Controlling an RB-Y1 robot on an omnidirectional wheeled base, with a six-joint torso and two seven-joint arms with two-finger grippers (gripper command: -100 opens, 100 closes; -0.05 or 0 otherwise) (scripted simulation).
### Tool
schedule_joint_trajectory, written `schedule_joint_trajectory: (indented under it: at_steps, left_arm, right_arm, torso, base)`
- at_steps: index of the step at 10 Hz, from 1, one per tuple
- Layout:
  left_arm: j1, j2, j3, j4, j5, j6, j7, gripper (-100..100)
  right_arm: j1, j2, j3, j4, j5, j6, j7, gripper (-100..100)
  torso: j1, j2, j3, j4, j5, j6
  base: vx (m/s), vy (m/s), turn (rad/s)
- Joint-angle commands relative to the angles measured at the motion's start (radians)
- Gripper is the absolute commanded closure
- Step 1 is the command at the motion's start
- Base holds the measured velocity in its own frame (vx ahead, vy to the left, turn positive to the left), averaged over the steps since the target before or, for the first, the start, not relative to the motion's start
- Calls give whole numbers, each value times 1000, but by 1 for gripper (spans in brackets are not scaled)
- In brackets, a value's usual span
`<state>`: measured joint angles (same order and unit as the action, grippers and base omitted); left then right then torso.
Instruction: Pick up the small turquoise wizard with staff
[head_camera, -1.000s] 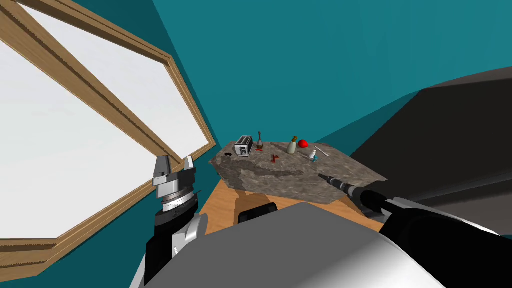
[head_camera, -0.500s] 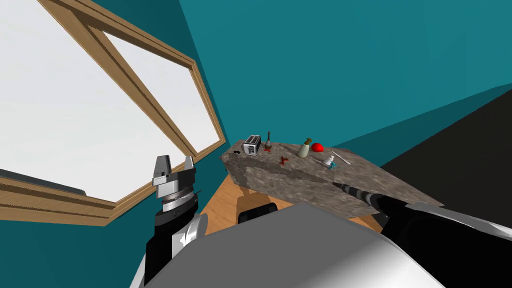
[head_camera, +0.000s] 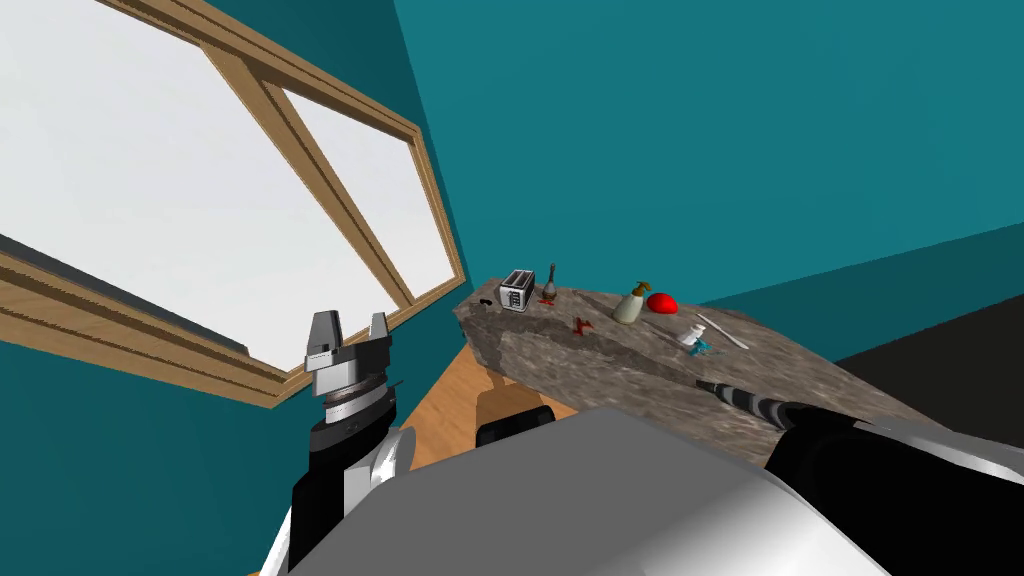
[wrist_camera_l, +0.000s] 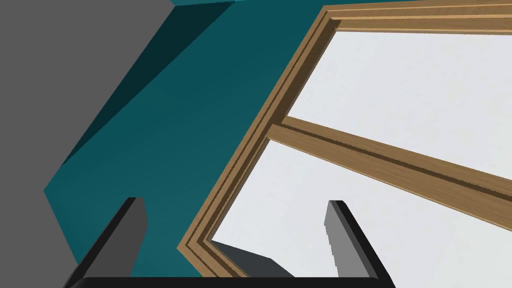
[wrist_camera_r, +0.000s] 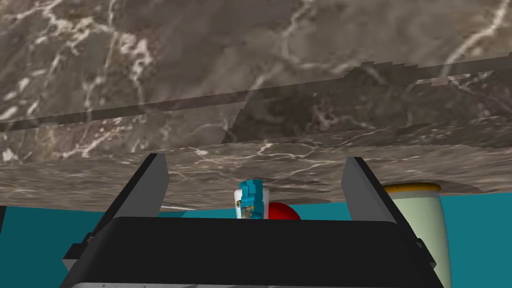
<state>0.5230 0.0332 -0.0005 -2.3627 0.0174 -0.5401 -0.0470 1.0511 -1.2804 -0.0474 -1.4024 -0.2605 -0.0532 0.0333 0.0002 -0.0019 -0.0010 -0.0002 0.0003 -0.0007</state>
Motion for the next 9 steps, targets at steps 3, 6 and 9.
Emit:
schedule_joint_trajectory:
  at_steps: [3,6,9]
  left_arm:
    - [0,0,0,0,0,0,0,0]
    - [0,0,0,0,0,0,0,0]
    - [0,0,0,0,0,0,0,0]
  right_arm:
    - [32,-62,63,97,-43,71,6,-100]
    - [64,-98,97,143,-71,124,11,-100]
    - [97,-135,142,193,-102,185,19,-100]
  torso:
    - [-1,0,0,0,0,0]
    - [-1,-1,0,0,-1,2]
    - [-3,-2,-1,0,-1,1]
  base:
    - [39,-2,267]
    - [45,-13,221]
    - [57,-40,314]
